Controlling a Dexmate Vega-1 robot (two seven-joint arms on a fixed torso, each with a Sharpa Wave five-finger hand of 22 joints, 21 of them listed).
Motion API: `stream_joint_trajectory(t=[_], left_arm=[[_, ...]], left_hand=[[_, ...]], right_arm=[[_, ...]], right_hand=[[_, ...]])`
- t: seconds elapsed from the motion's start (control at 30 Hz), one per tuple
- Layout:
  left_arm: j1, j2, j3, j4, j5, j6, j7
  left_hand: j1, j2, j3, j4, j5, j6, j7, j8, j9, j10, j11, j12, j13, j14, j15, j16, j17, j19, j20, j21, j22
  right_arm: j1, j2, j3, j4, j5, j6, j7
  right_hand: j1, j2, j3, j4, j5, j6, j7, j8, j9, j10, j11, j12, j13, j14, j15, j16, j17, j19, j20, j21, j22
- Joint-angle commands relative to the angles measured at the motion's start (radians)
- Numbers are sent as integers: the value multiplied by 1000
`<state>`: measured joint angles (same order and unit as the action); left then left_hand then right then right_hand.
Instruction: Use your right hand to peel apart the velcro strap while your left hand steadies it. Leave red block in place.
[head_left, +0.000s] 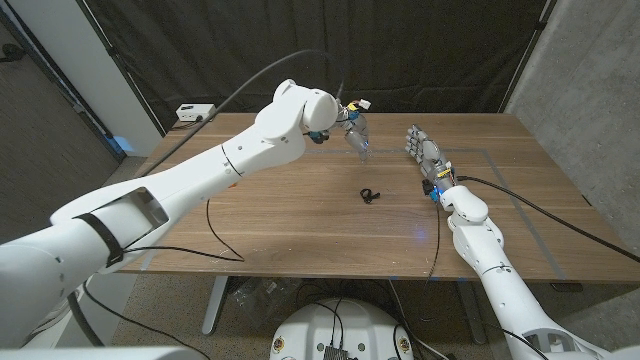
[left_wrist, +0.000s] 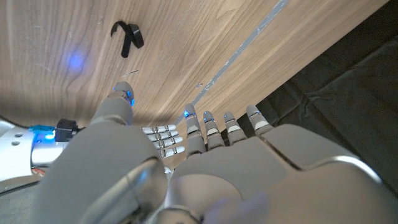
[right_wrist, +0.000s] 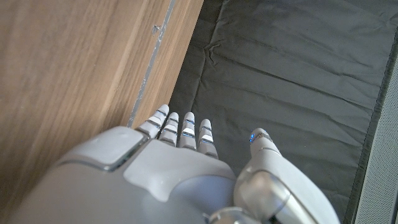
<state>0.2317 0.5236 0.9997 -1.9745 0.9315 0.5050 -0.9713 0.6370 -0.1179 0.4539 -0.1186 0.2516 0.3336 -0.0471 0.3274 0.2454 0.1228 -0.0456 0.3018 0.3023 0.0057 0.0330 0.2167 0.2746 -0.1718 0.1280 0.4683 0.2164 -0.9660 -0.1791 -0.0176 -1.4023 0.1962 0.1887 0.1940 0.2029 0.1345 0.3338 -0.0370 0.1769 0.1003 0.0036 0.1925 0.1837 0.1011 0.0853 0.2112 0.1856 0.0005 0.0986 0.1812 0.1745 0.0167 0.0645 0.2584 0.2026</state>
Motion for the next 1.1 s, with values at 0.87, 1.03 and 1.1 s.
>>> stream_joint_trajectory(t=[0.87,1.03,1.1], left_arm=[[152,-236,-60,243,395,-191,-30],[151,-259,-51,271,428,-208,-32],[153,-267,-47,281,440,-214,-28]], left_hand=[[24,2,-50,3,0,324,68,158,39,119,-27,125,52,99,-50,34,49,93,-42,70,11],[27,3,-52,3,0,325,64,165,44,121,-30,129,55,101,-54,34,51,99,-46,74,12],[29,4,-54,2,1,308,53,162,48,118,-31,129,56,100,-54,32,53,96,-46,74,13]], right_arm=[[27,2,-11,77,16,75,33],[27,4,-9,87,19,86,37],[25,5,-8,90,21,91,38]], right_hand=[[-18,-9,-10,0,1,34,-1,8,2,41,4,16,0,18,15,8,3,8,7,-1,2],[-19,-9,-11,1,1,38,-3,8,2,54,6,20,1,18,17,7,3,8,8,-2,2],[-20,-10,-12,1,1,40,-3,9,2,57,8,21,1,18,17,7,3,8,8,-2,2]])
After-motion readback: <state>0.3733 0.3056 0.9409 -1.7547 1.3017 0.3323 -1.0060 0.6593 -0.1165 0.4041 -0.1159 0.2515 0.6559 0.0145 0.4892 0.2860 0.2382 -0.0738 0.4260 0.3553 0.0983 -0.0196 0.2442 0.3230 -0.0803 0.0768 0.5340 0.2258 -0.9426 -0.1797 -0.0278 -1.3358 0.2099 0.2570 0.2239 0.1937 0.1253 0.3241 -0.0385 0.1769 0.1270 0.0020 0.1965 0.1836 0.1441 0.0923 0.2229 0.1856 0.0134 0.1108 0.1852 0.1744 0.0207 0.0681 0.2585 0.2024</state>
